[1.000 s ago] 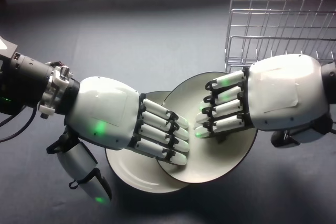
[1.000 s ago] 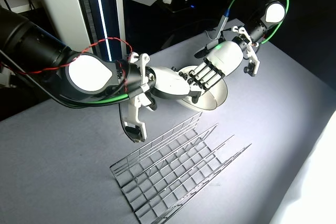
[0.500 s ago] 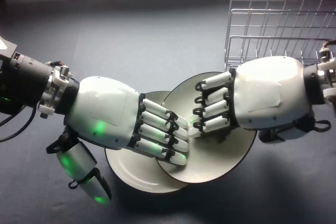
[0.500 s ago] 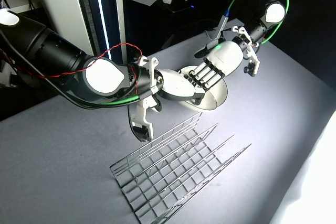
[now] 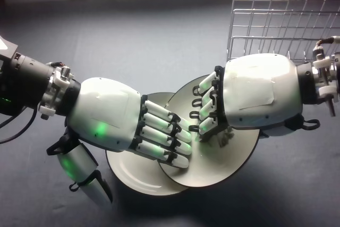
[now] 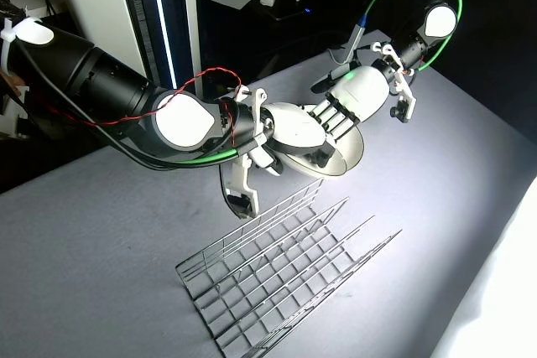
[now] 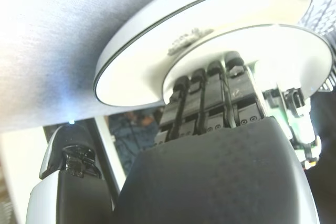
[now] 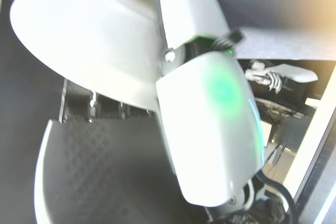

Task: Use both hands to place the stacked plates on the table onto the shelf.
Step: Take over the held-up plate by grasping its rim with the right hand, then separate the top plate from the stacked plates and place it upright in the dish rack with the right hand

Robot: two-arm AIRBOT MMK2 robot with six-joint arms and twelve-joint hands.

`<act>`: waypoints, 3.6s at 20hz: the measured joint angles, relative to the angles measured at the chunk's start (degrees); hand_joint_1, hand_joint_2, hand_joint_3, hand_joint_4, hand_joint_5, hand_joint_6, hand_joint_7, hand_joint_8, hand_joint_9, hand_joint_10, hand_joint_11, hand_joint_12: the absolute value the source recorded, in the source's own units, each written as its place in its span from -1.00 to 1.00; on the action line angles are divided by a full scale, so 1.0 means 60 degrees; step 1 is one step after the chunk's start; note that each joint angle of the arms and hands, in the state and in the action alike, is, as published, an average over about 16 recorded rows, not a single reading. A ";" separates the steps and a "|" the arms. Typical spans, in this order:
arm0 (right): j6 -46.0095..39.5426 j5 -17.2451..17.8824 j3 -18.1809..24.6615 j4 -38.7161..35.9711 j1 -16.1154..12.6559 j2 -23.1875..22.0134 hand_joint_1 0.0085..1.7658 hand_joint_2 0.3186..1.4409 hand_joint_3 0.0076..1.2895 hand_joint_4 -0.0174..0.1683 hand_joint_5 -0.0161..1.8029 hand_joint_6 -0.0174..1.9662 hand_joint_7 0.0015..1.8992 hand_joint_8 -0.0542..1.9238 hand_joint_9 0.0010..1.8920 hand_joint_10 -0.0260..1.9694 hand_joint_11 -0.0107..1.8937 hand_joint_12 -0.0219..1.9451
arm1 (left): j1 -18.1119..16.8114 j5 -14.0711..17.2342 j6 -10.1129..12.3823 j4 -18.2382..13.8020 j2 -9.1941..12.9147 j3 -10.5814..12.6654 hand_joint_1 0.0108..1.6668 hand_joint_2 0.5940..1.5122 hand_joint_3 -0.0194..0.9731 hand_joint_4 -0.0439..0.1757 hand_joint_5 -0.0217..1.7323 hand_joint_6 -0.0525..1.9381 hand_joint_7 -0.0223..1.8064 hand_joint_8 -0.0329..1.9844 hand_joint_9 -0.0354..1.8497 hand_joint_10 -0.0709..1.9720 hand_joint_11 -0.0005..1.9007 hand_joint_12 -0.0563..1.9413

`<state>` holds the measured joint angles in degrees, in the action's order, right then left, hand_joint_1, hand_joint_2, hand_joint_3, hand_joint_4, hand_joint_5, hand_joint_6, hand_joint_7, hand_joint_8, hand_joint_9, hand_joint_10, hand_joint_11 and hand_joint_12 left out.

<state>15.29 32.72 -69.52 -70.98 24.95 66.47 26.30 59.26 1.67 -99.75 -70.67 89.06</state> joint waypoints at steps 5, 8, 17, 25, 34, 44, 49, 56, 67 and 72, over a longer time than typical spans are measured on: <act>0.0004 0.0098 0.0043 0.0029 -0.0128 0.0007 0.53 0.16 -0.99 -0.89 -0.13 -0.70 -0.17 -0.53 -0.08 -0.70 -0.34 0.19 | -0.0065 -0.0054 0.0118 0.0069 0.0288 -0.0063 -1.00 0.16 -0.95 -0.59 -0.97 -0.95 -0.98 -0.98 -0.96 -0.92 -0.98 -0.94; 0.0001 0.0126 0.0133 0.0085 -0.0245 -0.0032 0.49 0.16 -0.99 -0.89 -0.11 -0.59 -0.16 -0.35 -0.04 -0.61 -0.31 0.26 | -0.0185 -0.0096 0.0227 0.0187 0.0583 -0.0137 -1.00 0.16 -0.95 -0.59 -0.97 -0.95 -0.97 -0.98 -0.96 -0.92 -0.98 -0.94; -0.0006 -0.0043 0.0718 0.0793 -0.0790 -0.0462 0.45 0.19 -0.99 -0.83 -0.08 -0.19 -0.13 -0.02 -0.05 -0.12 -0.33 0.33 | -0.0863 -0.0182 0.0671 0.0655 0.1928 -0.0480 -1.00 0.16 -0.95 -0.57 -0.96 -0.93 -0.95 -0.97 -0.94 -0.92 -0.98 -0.94; -0.0007 -0.0335 0.1452 0.2170 -0.1445 -0.1153 0.50 0.22 -0.99 -0.77 0.02 0.02 -0.02 -0.07 -0.07 0.26 -0.25 0.25 | -0.1457 -0.0106 0.1039 0.0850 0.3068 -0.0537 -1.00 0.16 -0.95 -0.59 -0.95 -0.93 -0.96 -0.97 -0.94 -0.92 -0.98 -0.94; -0.0045 -0.1152 0.2053 0.4610 -0.2258 -0.1736 0.52 0.23 -0.99 -0.81 0.09 0.02 0.05 -0.14 -0.02 0.19 -0.17 0.06 | -0.1444 -0.0004 0.1136 0.0799 0.3784 -0.0312 -1.00 0.13 -0.95 -0.59 -0.91 -0.93 -0.95 -0.97 -0.94 -0.92 -0.98 -0.93; -0.0074 -0.2714 0.2268 0.7975 -0.3017 -0.2059 0.54 0.23 -0.99 -0.87 0.07 0.02 0.07 -0.16 0.03 0.13 -0.11 -0.07 | -0.1144 0.0079 0.1057 0.0795 0.3881 -0.0062 -1.00 0.11 -0.95 -0.59 -0.90 -0.93 -0.94 -0.97 -0.94 -0.92 -0.97 -0.92; -0.0079 -0.3410 0.2251 0.9321 -0.3317 -0.2118 0.54 0.23 -0.99 -0.86 0.07 0.01 0.09 -0.19 0.04 0.11 -0.10 -0.06 | -0.1085 0.0102 0.1039 0.0831 0.3842 0.0035 -1.00 0.11 -0.95 -0.59 -0.92 -0.93 -0.95 -0.97 -0.94 -0.92 -0.98 -0.93; -0.0091 -0.4117 0.2023 1.0764 -0.3671 -0.2134 0.55 0.23 -0.99 -0.85 0.07 0.00 0.10 -0.20 0.04 0.03 -0.11 -0.04 | -0.1063 0.0110 0.1025 0.0905 0.3799 0.0080 -1.00 0.11 -0.95 -0.59 -0.93 -0.93 -0.95 -0.97 -0.94 -0.92 -0.98 -0.95; -0.0084 -0.4757 0.1435 1.1833 -0.4052 -0.2201 0.55 0.23 -0.99 -0.83 0.07 -0.01 0.10 -0.18 0.04 0.06 -0.10 0.00 | -0.1090 0.0119 0.0965 0.0946 0.3720 0.0050 -1.00 0.11 -0.95 -0.59 -0.90 -0.93 -0.94 -0.97 -0.94 -0.92 -0.98 -0.95; -0.0076 -0.4907 0.1291 1.1827 -0.4127 -0.2396 0.55 0.23 -0.99 -0.83 0.06 0.00 0.09 -0.18 0.03 0.16 -0.11 0.03 | -0.1113 0.0100 0.0941 0.0946 0.3666 0.0000 -1.00 0.12 -0.95 -0.59 -0.90 -0.93 -0.94 -0.97 -0.94 -0.92 -0.98 -0.95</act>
<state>14.83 3.27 -61.77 -0.01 0.18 52.09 19.63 59.86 7.32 -94.07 -48.68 89.06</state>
